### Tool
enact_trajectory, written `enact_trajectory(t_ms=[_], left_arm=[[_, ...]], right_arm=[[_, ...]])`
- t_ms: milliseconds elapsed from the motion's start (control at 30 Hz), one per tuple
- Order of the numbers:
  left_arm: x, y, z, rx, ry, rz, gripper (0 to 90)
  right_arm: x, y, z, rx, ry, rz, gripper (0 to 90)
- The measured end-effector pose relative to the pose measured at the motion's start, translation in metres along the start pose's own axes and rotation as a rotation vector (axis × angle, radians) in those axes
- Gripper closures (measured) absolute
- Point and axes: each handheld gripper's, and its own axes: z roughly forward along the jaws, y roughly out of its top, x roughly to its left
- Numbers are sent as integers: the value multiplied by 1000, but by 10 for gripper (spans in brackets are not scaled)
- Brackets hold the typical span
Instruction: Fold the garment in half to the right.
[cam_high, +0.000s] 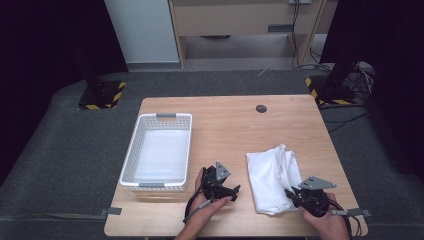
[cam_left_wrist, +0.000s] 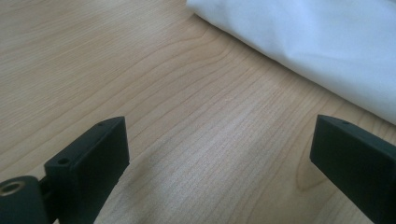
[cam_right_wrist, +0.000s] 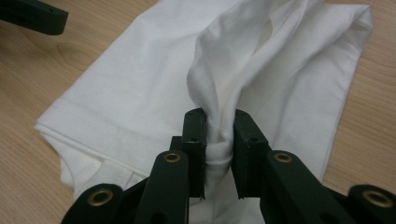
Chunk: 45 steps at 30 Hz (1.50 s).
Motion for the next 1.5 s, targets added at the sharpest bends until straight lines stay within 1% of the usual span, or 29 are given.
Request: enact_trajectory(t_ms=[67,567,767,867,900,933,1033,1067,1100,1167,1233,1267,1367,1400,1500], left_arm=[[-1,0,0,-1,-1,1,35],[-5,2,0,-4,-12,6,35],[-7,2,0,-2,-15,8,35],[-8,2,0,-3,-17,13,36],[-8,3,0,-5,-17,13,36],[-9,3,-1,-7,-17,13,36],[-9,4,-1,-8,-17,14,36],[-9,4,-1,-11,-17,12,36],[-9,4,-1,-11,-17,12,36],[-9,4,-2,-12,-17,12,36],[-9,4,-2,-12,-17,12,36],[-9,4,-2,-10,-17,14,36],[-10,5,-2,-11,-17,16,36],[-10,5,-3,-14,-19,16,36],[-11,6,-3,-16,-20,17,36]], right_arm=[[-1,-2,0,3,-3,8,759],[-4,-5,0,10,-4,12,734],[-4,-6,0,15,-5,16,698],[-5,-6,-1,14,-8,17,650],[-5,-6,-1,14,-8,17,650],[-6,-6,-1,14,-17,26,600],[-6,-6,-2,14,-16,25,596],[-5,-6,-3,13,-13,24,569],[-5,-6,-3,13,-13,24,569],[-4,-4,-5,13,-12,24,510],[-4,-3,-5,12,-12,24,509],[-4,-1,-7,10,-11,26,486],[-5,1,-8,6,-11,26,469],[-5,4,-8,4,-12,28,444],[-6,7,-9,-1,-12,28,438]])
